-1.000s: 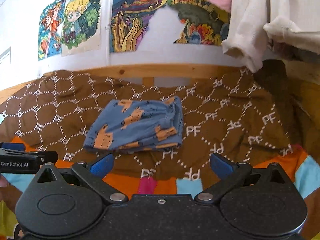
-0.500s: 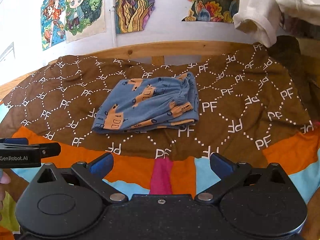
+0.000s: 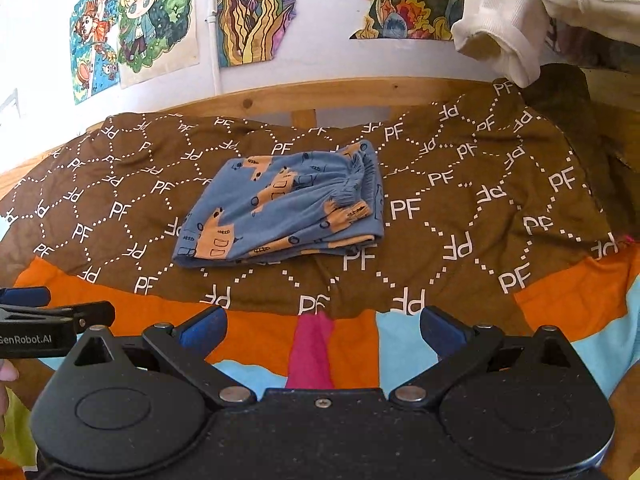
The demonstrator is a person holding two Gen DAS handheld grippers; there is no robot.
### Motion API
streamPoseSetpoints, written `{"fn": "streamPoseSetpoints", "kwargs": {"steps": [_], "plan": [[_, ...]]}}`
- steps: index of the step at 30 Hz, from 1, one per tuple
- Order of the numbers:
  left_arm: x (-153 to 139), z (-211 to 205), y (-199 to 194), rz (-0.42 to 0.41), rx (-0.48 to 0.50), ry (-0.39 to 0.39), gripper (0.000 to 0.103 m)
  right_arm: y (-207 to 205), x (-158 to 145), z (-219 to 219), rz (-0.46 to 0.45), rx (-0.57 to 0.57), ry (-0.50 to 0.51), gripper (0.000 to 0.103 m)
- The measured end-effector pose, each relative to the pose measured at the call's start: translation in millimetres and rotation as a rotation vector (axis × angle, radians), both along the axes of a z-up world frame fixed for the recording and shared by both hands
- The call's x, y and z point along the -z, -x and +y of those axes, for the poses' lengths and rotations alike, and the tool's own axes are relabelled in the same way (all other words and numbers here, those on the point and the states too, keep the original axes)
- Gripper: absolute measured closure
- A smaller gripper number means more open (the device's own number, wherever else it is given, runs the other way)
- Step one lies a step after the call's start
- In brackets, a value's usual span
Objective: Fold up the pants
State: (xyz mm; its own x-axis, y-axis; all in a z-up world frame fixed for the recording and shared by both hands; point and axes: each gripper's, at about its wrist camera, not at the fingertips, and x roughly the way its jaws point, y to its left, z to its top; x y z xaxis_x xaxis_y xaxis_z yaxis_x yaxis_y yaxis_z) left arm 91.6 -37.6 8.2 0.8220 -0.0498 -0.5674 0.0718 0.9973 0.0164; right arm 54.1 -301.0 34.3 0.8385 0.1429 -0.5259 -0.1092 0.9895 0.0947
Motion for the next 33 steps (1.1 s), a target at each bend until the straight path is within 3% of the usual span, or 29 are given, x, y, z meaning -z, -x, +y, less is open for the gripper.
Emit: {"fn": "streamPoseSetpoints", "kwargs": {"steps": [33], "plan": [[1.0,5.5,-1.1,0.021,-0.026,0.026,0.000,-2.5,5.3,2.2,0.024,-0.005,0.013,0.001]]}}
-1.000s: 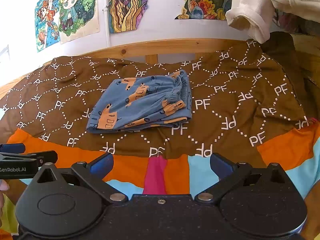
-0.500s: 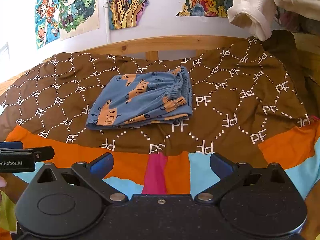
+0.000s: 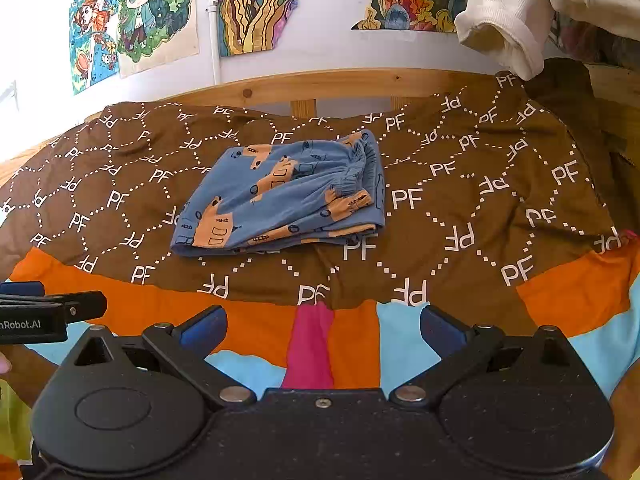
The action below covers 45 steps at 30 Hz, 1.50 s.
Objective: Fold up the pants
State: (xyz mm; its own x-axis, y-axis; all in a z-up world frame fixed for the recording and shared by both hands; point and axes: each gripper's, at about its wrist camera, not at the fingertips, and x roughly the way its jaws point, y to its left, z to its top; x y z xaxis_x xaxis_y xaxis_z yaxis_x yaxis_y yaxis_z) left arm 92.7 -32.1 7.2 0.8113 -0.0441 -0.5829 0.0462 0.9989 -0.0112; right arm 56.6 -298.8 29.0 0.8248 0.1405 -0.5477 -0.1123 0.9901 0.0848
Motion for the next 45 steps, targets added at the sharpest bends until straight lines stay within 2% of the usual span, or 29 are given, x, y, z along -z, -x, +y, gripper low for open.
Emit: {"fn": "streamPoseSetpoints", "kwargs": {"steps": [45], "plan": [[2.0,-1.0,0.9,0.011,-0.005,0.005,0.000,-1.1,2.9,0.8,0.015,-0.001,0.002,0.001]]}}
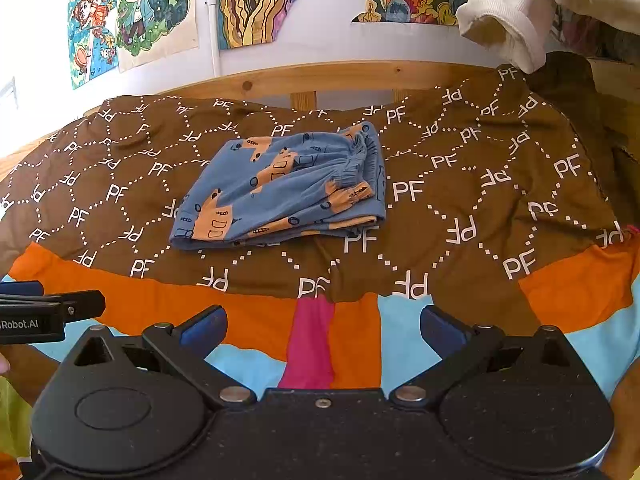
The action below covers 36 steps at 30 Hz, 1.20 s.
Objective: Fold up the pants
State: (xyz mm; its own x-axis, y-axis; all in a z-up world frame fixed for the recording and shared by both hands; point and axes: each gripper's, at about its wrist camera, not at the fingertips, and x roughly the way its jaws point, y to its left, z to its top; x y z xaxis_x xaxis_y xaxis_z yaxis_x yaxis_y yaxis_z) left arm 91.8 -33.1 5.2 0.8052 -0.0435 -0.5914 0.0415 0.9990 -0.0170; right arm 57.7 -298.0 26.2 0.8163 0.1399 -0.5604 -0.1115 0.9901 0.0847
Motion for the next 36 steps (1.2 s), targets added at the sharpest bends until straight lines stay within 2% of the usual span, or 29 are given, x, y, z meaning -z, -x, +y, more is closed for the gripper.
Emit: {"fn": "streamPoseSetpoints", "kwargs": {"steps": [23,27,30,36], "plan": [[0.9,2.8,0.5,0.013,-0.004,0.009,0.000,0.5,0.5,1.1,0.007,-0.002,0.007,0.001],[1.0,1.5,-3.0,0.057,-0.007,-0.018,0.000,0.6,1.3,1.3,0.011,-0.001,0.008,0.001],[0.8,-1.4,-2.0,0.050,-0.009,-0.047,0.000,0.2,1.6,1.8,0.011,-0.001,0.010,0.001],[-0.1,-1.8,-0.9,0.042,-0.007,-0.038,0.000,-1.0,2.7,2.3,0.014,-0.002,0.014,0.001]]}}
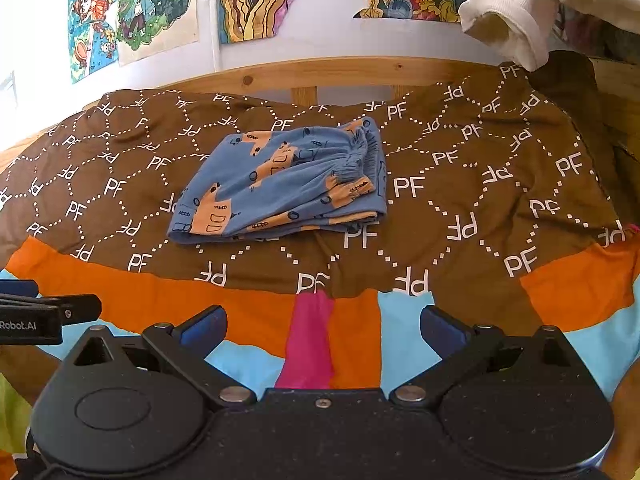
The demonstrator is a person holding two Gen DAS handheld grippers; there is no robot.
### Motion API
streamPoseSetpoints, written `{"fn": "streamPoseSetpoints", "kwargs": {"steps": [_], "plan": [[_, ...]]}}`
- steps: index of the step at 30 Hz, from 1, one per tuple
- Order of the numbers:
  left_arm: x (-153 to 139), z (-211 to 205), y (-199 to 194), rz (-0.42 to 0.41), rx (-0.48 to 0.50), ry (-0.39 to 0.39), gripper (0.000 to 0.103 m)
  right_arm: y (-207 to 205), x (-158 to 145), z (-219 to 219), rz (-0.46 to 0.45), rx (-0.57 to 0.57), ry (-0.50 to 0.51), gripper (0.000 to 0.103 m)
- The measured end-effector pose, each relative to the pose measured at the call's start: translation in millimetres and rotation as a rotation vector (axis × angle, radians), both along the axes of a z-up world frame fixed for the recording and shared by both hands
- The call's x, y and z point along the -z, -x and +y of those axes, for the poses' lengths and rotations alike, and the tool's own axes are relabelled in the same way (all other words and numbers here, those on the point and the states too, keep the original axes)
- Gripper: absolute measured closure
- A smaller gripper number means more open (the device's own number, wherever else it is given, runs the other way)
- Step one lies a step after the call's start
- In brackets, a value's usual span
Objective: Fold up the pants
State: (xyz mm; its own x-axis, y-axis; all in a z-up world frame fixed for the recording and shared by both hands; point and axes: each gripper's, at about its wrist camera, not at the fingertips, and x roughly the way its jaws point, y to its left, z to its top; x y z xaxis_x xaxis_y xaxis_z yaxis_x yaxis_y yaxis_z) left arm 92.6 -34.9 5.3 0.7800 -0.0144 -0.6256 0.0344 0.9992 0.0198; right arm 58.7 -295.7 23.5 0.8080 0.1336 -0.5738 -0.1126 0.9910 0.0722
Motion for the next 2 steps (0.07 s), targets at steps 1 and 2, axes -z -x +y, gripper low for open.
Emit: {"fn": "streamPoseSetpoints", "kwargs": {"steps": [1,2], "plan": [[0.0,0.0,-0.1,-0.003,-0.003,-0.004,0.000,-0.1,0.2,0.2,0.001,-0.001,0.001,0.001],[0.1,0.1,-0.7,-0.002,-0.003,-0.007,0.000,0.0,0.5,0.3,0.001,-0.002,0.003,0.001]]}}
